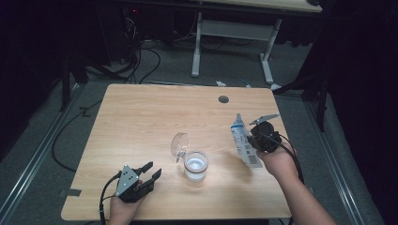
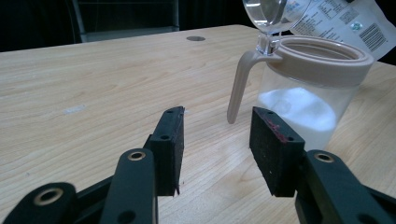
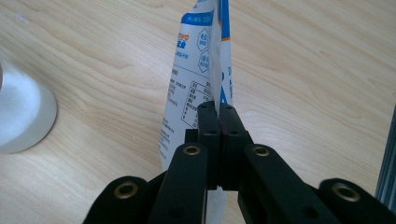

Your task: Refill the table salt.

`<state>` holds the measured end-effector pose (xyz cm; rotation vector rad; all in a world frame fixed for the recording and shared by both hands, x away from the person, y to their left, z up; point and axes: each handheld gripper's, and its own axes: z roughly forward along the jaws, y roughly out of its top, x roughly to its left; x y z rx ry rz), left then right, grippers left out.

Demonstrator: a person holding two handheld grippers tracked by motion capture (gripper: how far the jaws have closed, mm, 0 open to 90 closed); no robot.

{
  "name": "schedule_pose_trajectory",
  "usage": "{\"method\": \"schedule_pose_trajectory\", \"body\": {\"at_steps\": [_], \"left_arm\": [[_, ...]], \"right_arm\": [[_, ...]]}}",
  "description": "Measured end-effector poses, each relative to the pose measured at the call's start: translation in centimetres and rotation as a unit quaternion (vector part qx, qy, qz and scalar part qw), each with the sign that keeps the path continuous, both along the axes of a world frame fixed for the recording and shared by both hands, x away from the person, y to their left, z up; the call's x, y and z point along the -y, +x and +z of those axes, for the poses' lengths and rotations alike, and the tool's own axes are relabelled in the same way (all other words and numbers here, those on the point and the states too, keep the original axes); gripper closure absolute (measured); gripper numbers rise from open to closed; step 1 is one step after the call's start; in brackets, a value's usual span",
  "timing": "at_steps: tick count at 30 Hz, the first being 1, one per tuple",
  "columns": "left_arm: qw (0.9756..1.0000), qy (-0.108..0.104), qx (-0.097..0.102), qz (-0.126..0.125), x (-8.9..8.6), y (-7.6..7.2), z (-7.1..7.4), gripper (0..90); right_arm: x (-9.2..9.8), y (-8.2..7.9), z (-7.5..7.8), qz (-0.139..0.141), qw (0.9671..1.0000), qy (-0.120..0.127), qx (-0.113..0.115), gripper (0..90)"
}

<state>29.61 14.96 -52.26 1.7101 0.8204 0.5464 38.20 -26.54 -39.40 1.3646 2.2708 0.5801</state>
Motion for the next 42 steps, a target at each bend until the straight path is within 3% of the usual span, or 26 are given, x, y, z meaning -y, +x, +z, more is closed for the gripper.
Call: {"method": "schedule_pose_trajectory", "body": {"at_steps": [3,6,19,30,33,37,42], "left_arm": [[1.0000,0.001,-0.001,-0.001,-0.1,0.1,-0.1,55.4],[0.9999,0.007,-0.006,-0.011,-0.2,0.3,-0.2,52.4],[0.9994,0.022,-0.020,-0.019,-0.4,0.6,-0.2,51.3],[0.9992,0.025,-0.028,-0.010,-1.4,0.8,-0.3,51.2],[0.9993,0.026,-0.026,-0.007,-1.6,0.8,-0.2,51.2],[0.9993,0.028,-0.024,-0.004,-1.8,0.8,-0.2,51.1],[0.9994,0.027,-0.022,0.003,-2.0,0.7,-0.2,49.9]], "right_arm": [[0.2,-0.3,-0.2,-0.003,0.9997,0.021,0.012,90.0],[0.3,-0.7,-0.4,-0.005,0.9993,0.026,0.026,90.0],[1.4,-2.3,-1.4,-0.018,0.9937,0.074,0.083,90.0],[2.4,-4.3,-2.9,-0.015,0.9781,0.137,0.156,90.0],[2.7,-4.7,-3.3,-0.017,0.9722,0.159,0.171,90.0],[2.7,-5.1,-4.2,-0.015,0.9662,0.170,0.193,90.0],[2.9,-5.6,-5.7,-0.013,0.9550,0.190,0.228,90.0]]}}
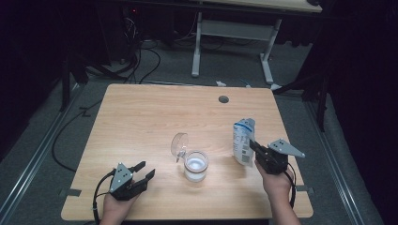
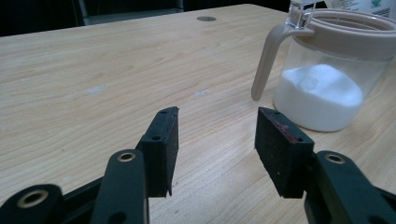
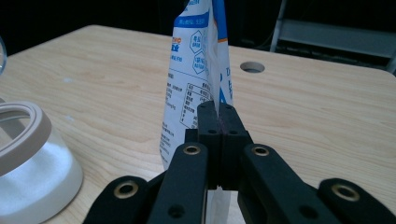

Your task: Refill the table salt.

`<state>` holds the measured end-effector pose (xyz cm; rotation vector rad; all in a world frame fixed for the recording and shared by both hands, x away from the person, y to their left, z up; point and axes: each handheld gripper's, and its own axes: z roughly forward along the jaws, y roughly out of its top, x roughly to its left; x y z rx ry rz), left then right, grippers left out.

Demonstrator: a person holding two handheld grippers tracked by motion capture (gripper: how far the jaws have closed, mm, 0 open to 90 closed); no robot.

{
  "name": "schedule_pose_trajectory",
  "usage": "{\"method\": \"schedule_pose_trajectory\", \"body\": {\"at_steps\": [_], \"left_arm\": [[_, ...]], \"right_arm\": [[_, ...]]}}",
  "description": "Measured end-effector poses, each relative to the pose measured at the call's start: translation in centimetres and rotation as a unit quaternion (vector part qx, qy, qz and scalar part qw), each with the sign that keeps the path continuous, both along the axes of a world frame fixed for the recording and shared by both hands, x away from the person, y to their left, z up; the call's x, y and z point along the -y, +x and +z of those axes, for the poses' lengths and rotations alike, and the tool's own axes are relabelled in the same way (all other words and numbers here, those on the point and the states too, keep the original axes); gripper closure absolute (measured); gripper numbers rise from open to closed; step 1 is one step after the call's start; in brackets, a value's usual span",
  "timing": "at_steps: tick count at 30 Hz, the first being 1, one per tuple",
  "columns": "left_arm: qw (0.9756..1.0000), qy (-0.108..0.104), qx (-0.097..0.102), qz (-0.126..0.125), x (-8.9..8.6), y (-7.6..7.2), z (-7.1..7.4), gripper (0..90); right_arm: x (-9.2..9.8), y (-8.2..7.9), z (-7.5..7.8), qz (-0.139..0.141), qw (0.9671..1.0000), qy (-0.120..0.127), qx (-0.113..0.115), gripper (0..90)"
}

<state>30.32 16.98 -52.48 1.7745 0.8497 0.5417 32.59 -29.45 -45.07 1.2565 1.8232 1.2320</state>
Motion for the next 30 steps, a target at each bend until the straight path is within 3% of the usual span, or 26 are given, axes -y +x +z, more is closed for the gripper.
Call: {"method": "schedule_pose_trajectory", "body": {"at_steps": [3,6,11,18,30], "left_arm": [[1.0000,-0.004,-0.001,0.006,-0.1,-0.1,0.0,50.0],[1.0000,-0.005,0.000,0.008,0.1,-0.1,0.0,50.1],[1.0000,-0.007,-0.001,0.006,0.4,-0.4,0.1,50.0],[1.0000,-0.003,-0.004,0.003,1.2,-0.4,0.0,50.0],[1.0000,-0.003,-0.001,0.007,0.8,-0.3,0.0,49.8]], "right_arm": [[0.1,-0.4,-0.9,0.001,0.9997,0.013,0.022,90.0],[0.2,-0.9,-1.6,0.000,0.9989,0.009,0.046,90.0],[1.1,-1.3,-2.5,-0.010,0.9971,0.022,0.072,90.0],[2.9,-0.3,-3.5,-0.027,0.9958,0.030,0.083,90.0],[3.1,-0.9,-5.1,-0.032,0.9953,0.019,0.089,89.9]]}}
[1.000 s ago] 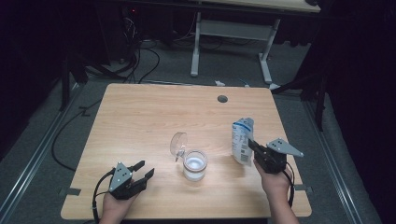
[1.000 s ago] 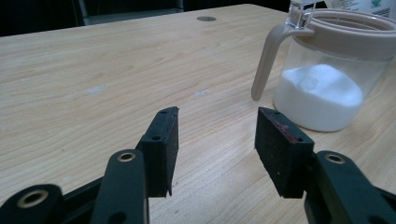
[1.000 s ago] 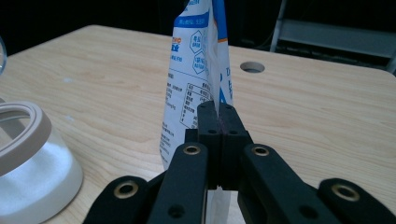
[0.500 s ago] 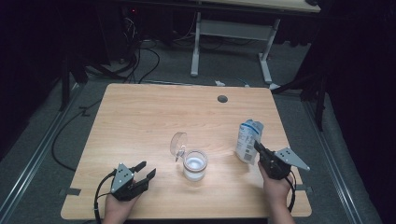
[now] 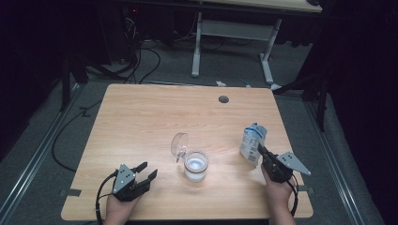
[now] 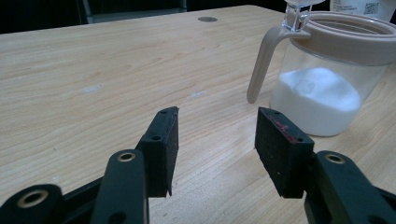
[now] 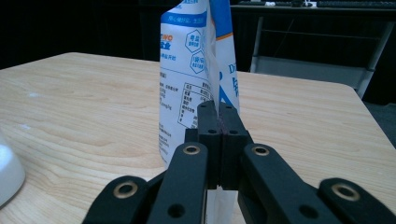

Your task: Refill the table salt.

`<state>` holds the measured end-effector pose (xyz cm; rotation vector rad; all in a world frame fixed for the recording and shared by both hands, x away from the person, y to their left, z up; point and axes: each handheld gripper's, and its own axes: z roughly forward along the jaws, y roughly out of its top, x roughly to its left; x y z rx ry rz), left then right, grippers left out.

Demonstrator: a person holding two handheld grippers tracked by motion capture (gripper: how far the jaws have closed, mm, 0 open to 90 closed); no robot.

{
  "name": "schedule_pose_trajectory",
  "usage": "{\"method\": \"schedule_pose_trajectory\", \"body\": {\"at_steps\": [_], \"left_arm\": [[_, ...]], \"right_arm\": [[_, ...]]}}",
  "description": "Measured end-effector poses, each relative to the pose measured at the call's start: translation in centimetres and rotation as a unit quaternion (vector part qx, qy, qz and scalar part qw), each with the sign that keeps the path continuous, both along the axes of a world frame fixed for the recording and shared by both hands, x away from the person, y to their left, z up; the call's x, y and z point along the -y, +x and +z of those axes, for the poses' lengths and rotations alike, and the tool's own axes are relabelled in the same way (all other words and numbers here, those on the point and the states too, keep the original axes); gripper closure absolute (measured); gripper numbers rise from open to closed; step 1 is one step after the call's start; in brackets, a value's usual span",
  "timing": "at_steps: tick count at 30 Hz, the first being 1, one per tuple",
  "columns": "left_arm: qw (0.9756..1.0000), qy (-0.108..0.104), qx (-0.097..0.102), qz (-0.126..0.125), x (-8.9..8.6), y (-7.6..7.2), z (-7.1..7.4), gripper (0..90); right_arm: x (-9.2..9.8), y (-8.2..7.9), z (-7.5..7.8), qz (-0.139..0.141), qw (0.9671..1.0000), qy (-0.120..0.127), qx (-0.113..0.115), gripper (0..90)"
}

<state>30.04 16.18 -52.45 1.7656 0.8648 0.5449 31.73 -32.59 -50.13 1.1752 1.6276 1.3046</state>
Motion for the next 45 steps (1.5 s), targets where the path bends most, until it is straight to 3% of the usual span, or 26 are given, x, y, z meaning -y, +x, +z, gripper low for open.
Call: {"method": "schedule_pose_trajectory", "body": {"at_steps": [29,45], "left_arm": [[1.0000,0.002,0.000,0.001,-0.51,-0.07,-0.12,49.5],[1.0000,0.000,-0.002,0.002,-0.59,-0.05,-0.12,49.5]], "right_arm": [[-0.44,-0.48,0.10,-0.006,0.9999,-0.007,0.004,86.7],[-0.38,-0.30,-0.04,-0.006,1.0000,-0.002,-0.008,75.6]]}}
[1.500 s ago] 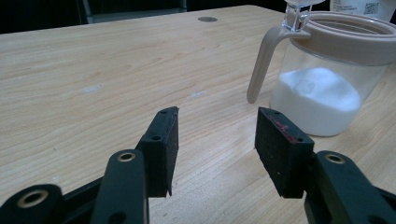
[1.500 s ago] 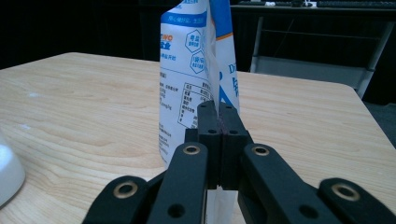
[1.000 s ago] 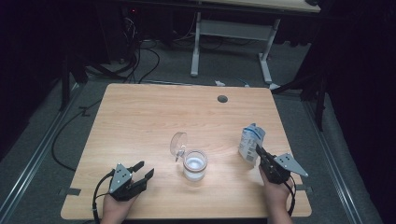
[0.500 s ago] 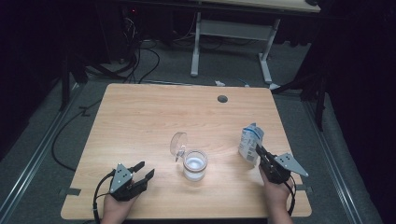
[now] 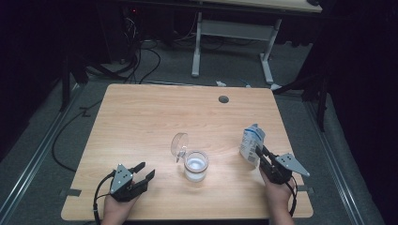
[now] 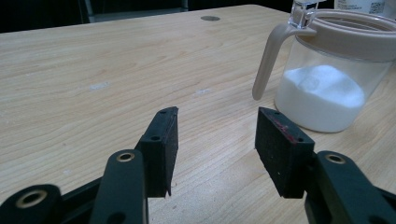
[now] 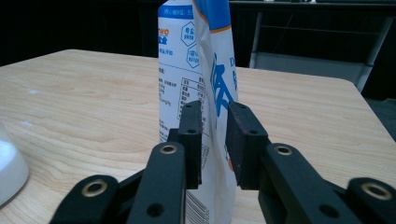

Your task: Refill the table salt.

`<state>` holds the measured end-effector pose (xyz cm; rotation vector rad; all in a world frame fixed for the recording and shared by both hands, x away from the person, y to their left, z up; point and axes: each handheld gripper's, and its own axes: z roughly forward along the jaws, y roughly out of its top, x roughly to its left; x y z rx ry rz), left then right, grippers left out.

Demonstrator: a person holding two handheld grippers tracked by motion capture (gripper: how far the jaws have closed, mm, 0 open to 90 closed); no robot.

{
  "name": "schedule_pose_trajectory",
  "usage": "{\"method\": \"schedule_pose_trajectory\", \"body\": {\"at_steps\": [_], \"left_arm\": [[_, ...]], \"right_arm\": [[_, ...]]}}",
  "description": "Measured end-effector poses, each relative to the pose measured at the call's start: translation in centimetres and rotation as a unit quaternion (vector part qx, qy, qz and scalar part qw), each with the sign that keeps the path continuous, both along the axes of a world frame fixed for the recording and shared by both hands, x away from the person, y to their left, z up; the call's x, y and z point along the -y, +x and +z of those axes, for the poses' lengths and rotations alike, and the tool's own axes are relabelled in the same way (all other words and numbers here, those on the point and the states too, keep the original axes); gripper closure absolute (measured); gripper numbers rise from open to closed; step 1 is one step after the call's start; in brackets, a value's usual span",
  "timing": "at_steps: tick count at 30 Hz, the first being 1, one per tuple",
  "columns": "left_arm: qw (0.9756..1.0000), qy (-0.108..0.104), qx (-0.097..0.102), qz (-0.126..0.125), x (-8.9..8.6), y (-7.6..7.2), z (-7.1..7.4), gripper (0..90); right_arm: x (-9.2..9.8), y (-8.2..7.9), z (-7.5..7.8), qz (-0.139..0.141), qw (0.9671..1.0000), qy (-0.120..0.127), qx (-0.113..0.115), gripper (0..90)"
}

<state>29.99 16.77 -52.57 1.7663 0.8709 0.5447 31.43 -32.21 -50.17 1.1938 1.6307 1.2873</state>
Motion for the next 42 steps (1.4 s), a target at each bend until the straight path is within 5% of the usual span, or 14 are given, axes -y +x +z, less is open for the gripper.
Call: {"method": "schedule_pose_trajectory", "body": {"at_steps": [7,15,18,26,35,42], "left_arm": [[1.0000,0.001,0.000,0.000,0.0,0.0,0.0,49.6],[0.9999,0.009,-0.003,-0.011,0.4,0.1,-0.1,49.1],[0.9999,0.010,-0.006,-0.011,0.4,0.2,-0.1,48.7],[0.9997,-0.001,-0.022,-0.011,0.5,0.2,-0.1,48.4],[0.9993,-0.015,-0.032,-0.015,0.9,0.1,0.1,48.1],[0.9989,-0.028,-0.039,-0.001,1.3,0.3,0.6,51.7]], "right_arm": [[-0.1,0.0,0.1,0.001,1.0000,-0.007,0.001,65.5],[-0.1,-0.2,0.2,0.000,0.9995,-0.018,-0.025,31.6],[0.0,-0.7,0.3,-0.002,0.9991,-0.019,-0.038,27.1],[-0.9,-2.9,0.3,0.009,0.9983,-0.040,-0.043,27.0],[-3.5,-5.5,-0.2,0.022,0.9966,-0.042,-0.067,37.5],[-7.1,-4.7,-0.3,0.063,0.9926,-0.070,-0.077,45.9]]}}
